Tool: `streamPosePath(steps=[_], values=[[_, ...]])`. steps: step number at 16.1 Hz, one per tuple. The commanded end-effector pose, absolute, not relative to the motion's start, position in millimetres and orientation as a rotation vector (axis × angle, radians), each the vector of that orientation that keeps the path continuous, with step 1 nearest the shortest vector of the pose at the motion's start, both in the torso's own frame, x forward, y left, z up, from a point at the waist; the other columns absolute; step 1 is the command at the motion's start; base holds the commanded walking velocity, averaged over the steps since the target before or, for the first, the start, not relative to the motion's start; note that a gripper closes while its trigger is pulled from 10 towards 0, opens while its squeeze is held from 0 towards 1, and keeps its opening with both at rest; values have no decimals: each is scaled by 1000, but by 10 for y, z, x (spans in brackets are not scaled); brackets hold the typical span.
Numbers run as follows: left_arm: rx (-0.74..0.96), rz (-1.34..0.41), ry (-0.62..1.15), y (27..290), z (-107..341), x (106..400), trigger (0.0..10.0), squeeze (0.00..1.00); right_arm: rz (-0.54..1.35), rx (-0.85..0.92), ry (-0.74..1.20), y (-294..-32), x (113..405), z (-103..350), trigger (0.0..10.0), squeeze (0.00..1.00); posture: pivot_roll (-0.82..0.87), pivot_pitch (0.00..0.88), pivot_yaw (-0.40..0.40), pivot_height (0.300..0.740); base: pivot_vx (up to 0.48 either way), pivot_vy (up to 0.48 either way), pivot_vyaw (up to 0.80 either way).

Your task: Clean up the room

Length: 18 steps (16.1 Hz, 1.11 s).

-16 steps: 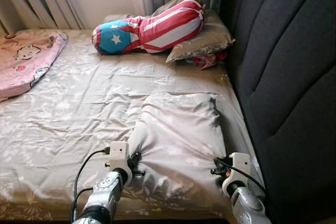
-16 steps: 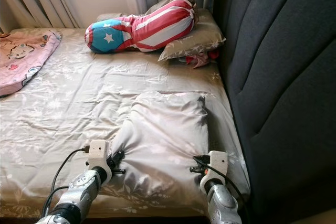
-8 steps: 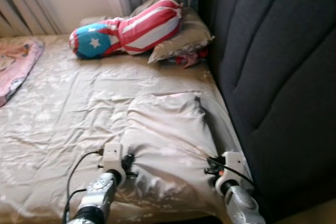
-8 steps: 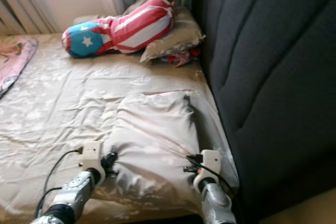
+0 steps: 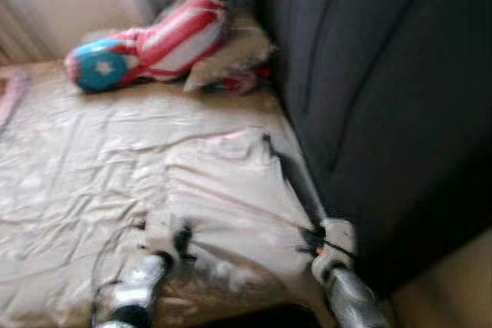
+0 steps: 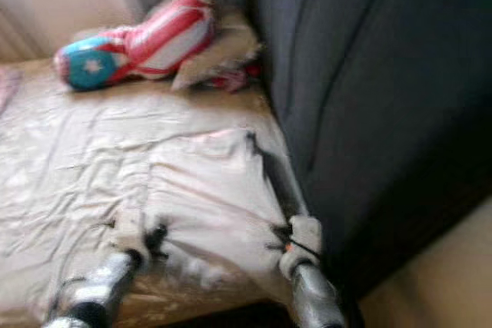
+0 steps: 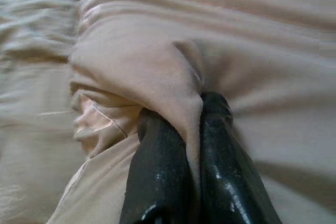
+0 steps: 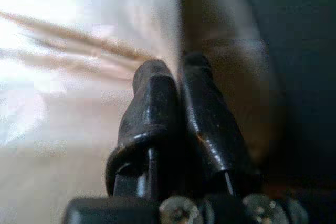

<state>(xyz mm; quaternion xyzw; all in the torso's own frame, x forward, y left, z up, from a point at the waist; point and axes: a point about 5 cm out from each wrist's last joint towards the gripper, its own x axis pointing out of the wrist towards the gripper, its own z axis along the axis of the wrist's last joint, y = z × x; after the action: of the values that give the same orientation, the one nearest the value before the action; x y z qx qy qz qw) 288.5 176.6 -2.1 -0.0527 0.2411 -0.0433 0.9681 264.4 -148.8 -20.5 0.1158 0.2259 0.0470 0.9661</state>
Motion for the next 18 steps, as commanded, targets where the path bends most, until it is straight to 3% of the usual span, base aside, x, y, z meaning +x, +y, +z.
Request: streamPosePath(steps=[1, 14, 18], values=[[-73, -104, 383, 1798, 178, 3032, 10000, 0, 65, 248, 411, -1530, 2691, -144, 10000, 0, -43, 0, 0, 740, 0, 0, -769], [-59, -74, 402, 1876, 152, 3012, 10000, 0, 76, 258, 416, -1505, 2661, -164, 10000, 0, -42, 0, -2, 740, 0, -42, -775], [-59, -62, 404, 1891, 143, 2999, 10000, 0, 78, 258, 412, -1498, 2650, -167, 10000, 0, -40, 0, -4, 740, 0, 0, -123]])
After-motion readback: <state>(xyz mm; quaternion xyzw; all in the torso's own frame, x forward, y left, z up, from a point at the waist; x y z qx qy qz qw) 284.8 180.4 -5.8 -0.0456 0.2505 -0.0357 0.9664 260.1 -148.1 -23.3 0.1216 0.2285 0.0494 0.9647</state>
